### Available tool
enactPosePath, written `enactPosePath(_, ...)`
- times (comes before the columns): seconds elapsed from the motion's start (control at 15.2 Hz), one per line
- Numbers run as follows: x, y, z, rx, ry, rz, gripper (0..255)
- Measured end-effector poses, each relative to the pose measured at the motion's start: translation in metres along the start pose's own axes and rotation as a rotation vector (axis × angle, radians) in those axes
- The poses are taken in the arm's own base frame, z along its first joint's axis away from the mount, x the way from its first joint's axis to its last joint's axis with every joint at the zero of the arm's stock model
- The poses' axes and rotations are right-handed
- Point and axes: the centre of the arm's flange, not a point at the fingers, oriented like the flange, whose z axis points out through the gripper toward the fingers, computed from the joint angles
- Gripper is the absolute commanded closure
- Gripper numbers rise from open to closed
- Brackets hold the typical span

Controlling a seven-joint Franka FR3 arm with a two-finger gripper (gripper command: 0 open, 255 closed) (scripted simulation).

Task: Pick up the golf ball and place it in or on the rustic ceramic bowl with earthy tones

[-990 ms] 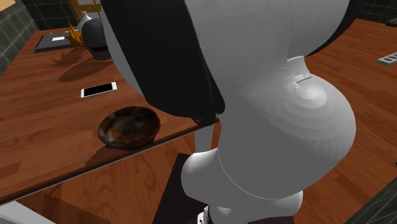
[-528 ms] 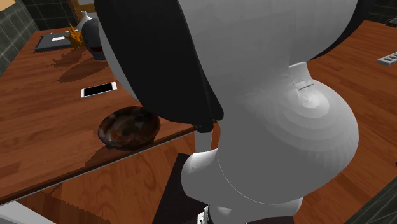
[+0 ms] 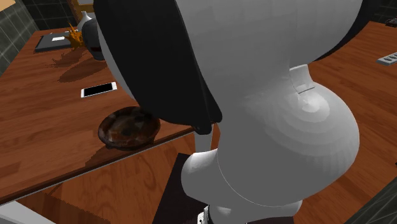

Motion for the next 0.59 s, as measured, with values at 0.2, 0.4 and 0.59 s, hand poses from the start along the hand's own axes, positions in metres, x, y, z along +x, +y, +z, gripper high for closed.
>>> enactPosePath(0.2, -0.016, 0.004, -0.005, -0.001, 0.000, 0.000, 255)
enactPosePath(0.4, -0.053, 0.016, -0.004, -0.001, 0.001, 0.000, 255)
enactPosePath(0.59, -0.090, 0.027, -0.002, -0.001, 0.000, -0.001, 255)
